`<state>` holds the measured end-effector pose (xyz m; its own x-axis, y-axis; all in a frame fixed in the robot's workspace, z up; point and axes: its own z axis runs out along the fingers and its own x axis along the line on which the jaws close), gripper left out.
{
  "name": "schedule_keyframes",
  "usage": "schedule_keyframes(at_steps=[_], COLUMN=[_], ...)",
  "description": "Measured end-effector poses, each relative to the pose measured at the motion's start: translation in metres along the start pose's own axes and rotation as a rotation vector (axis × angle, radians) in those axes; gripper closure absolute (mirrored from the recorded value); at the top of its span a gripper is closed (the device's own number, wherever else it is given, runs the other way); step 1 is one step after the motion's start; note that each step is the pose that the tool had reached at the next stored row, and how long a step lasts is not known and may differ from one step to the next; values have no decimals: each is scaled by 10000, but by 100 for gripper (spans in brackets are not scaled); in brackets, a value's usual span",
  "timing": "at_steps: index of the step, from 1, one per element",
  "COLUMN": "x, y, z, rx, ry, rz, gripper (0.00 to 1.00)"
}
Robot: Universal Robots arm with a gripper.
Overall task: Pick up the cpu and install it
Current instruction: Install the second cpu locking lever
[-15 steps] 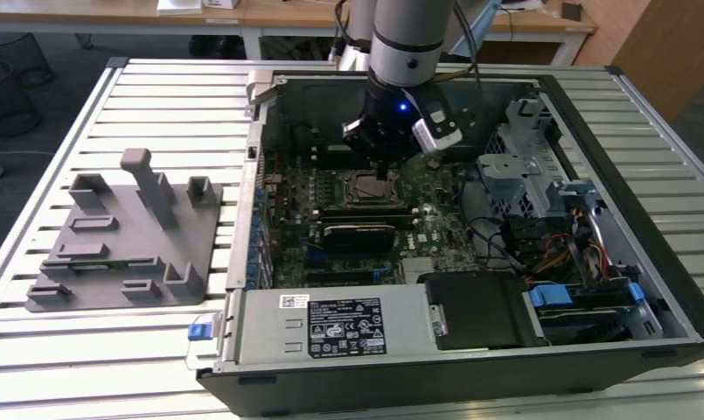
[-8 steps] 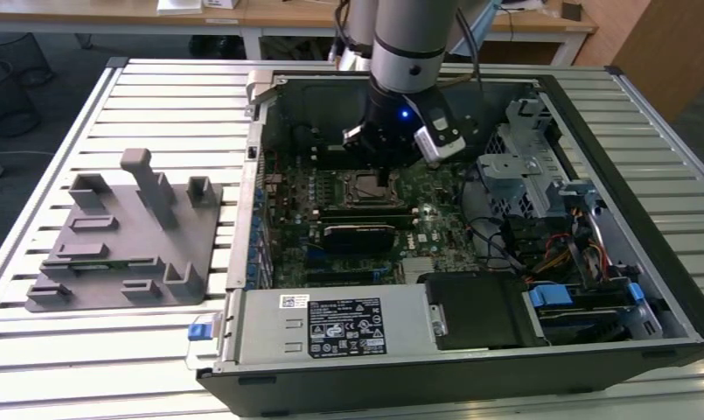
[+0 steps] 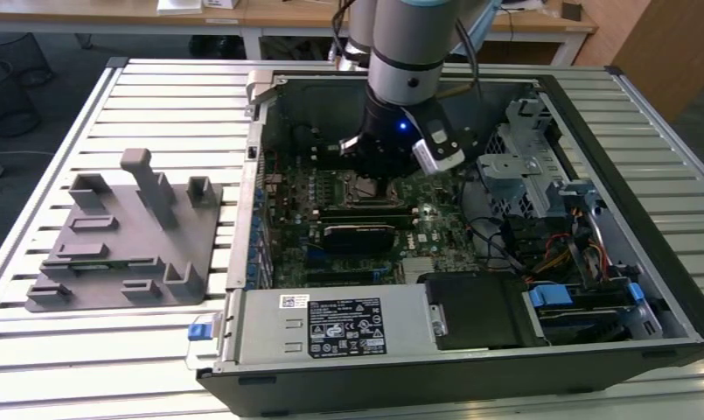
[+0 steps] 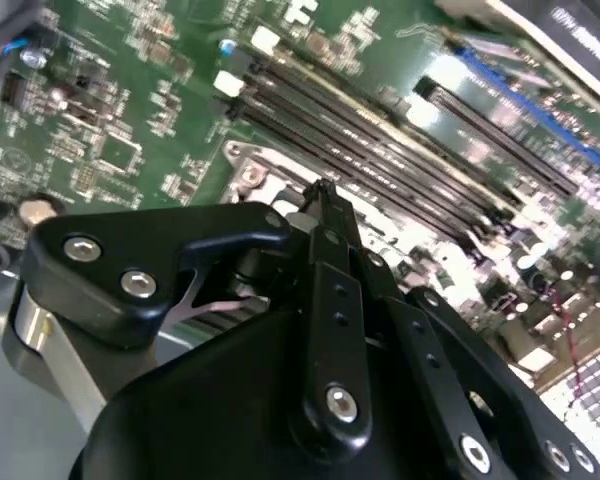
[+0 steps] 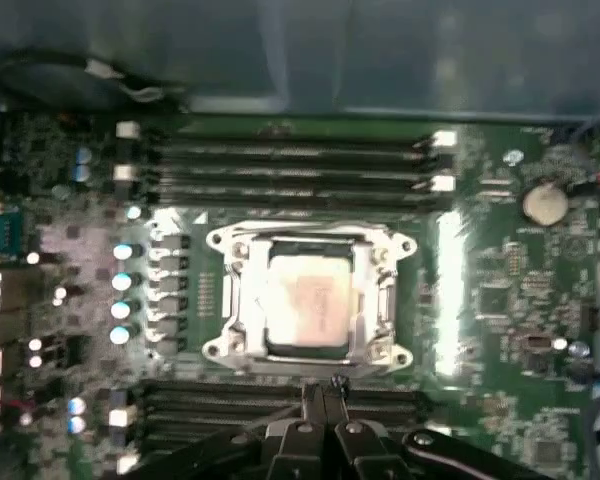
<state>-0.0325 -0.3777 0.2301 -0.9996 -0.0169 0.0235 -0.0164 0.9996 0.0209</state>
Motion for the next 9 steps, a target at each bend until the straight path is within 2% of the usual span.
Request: schedule_keyframes(at_steps=[4,9], x=[122,194], y=[-7,-7], z=[7,34], rx=[-3,-9], ry=[-1,1], rz=[1,0], gripper=[89,89])
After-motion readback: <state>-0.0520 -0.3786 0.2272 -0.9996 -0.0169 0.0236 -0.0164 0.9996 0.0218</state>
